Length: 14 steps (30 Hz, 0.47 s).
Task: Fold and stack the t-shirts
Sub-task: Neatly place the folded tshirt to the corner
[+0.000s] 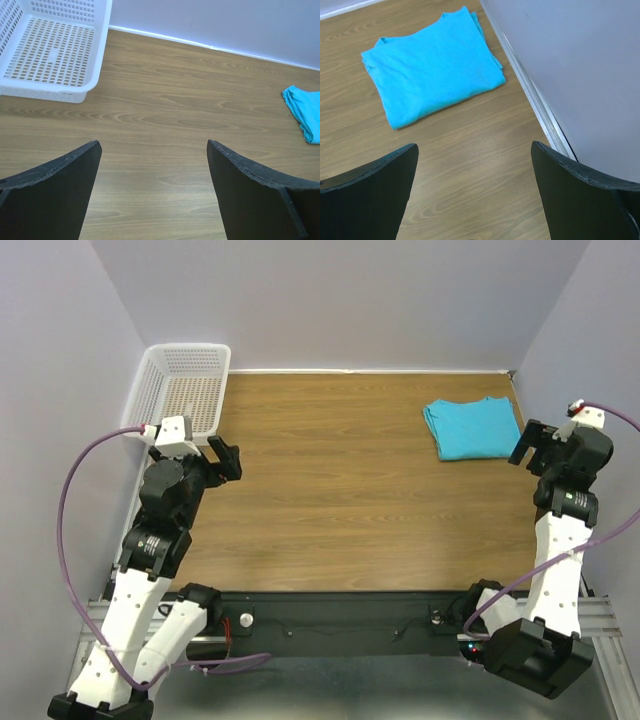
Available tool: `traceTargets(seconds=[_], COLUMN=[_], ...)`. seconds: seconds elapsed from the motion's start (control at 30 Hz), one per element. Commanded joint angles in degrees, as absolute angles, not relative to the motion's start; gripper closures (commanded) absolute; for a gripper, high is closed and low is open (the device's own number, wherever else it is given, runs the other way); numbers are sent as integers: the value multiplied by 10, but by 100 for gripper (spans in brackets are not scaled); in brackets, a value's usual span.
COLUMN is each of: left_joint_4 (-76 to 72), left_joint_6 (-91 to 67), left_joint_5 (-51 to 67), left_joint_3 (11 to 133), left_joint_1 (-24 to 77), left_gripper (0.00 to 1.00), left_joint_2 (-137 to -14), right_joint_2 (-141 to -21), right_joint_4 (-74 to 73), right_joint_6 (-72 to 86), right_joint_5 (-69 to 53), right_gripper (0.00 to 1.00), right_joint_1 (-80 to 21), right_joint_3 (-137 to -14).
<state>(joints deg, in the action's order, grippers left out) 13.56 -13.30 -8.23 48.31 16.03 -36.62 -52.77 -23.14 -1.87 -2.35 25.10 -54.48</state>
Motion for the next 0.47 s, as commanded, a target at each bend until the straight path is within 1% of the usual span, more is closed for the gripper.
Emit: traceTargets(seconds=[0.0, 0.43], left_joint_4=[125, 114], left_joint_6=[-126, -144], left_joint_5=[-76, -66], left_joint_3=[478, 467], left_joint_1=[159, 160], left_gripper=[2, 1], left_joint_2=[-347, -337], right_joint_2=[-517, -510], right_joint_4=[-205, -213], right_joint_6=[-6, -27], right_joint_5=[-11, -18], right_gripper=[0, 0], right_joint_1=[255, 255], right_joint_3=[-544, -538])
